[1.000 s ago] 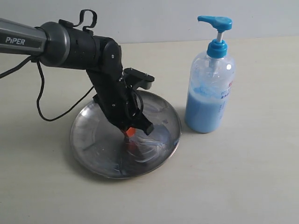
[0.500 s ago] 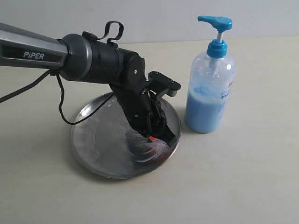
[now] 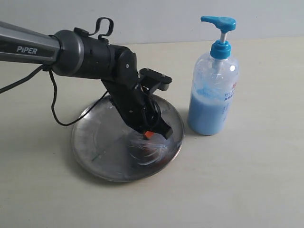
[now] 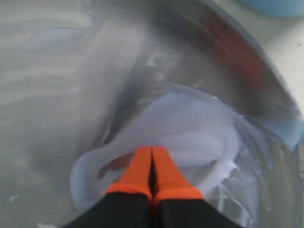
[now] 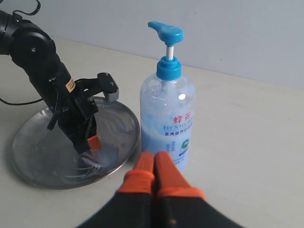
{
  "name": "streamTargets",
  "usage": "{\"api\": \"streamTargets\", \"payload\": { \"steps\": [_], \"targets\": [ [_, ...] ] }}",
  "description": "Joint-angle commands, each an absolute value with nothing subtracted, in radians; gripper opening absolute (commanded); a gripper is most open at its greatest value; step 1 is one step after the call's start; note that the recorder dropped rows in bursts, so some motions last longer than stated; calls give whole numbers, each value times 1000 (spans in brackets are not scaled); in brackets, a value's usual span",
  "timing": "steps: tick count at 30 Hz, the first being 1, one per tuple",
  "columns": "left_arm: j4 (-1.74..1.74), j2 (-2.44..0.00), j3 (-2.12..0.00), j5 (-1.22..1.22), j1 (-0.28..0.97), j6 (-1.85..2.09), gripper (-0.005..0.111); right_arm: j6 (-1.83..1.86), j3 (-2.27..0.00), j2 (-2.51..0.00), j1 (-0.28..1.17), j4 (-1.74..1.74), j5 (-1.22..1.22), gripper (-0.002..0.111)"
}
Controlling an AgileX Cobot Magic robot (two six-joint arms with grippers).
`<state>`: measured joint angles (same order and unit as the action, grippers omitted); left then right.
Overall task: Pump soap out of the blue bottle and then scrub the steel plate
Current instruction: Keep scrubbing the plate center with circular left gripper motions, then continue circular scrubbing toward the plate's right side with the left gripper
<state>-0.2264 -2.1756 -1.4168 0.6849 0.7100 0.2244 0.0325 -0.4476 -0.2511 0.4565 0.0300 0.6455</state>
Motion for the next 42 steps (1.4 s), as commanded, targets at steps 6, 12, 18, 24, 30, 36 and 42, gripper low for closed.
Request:
{"api": "streamTargets", "payload": {
  "steps": [6, 12, 18, 24, 30, 36, 42],
  "targets": [
    [-187, -2210, -1395, 833, 617, 194, 0, 31, -442, -246, 454, 27, 633, 0],
    [-194, -2210, -1395, 890, 622, 194, 0, 31, -442, -246, 454, 27, 633, 0],
    [-247, -2210, -1395, 899, 663, 222, 0, 31, -442, -246, 454, 27, 633, 0],
    [-257, -2210, -1395, 875, 721, 243, 0, 31, -442, -246, 454, 27, 633, 0],
    [-306, -2210, -1395, 827, 761, 254, 0, 31, -442, -246, 454, 27, 633, 0],
    [-399, -2210, -1395, 740, 772, 312, 0, 31, -442, -246, 454, 27, 633, 0],
    [-438, -2210, -1401, 701, 772, 341, 0, 31, -442, -246, 454, 27, 635, 0]
  ]
}}
